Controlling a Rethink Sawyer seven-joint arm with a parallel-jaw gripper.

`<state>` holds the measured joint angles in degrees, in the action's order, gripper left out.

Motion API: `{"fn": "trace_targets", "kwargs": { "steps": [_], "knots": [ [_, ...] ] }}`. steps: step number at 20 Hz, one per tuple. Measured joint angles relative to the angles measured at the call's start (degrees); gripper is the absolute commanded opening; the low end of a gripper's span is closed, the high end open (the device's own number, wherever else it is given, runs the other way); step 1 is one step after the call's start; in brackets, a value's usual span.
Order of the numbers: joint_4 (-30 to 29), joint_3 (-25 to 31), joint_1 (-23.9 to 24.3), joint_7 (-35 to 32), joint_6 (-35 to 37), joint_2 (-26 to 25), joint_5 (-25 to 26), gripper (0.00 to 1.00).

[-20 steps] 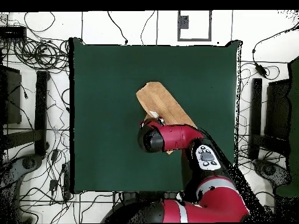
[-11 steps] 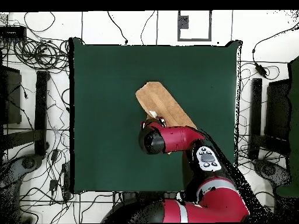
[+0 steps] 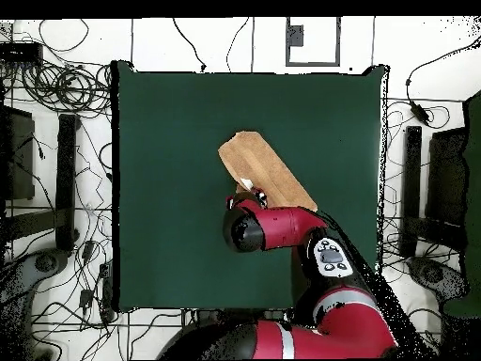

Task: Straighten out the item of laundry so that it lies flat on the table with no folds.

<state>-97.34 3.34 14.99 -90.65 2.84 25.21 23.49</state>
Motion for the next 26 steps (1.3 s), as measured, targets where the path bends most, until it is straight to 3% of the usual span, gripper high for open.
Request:
{"fn": "trace_targets", "kwargs": {
  "steps": [13, 26],
  "knots": [
    [-1.0, 0.3, 0.9, 0.0, -1.1, 0.1, -2.2, 0.00],
    [-2.6, 2.4, 6.2, 0.0, 1.8, 2.5, -5.5, 0.00]
  ]
}}
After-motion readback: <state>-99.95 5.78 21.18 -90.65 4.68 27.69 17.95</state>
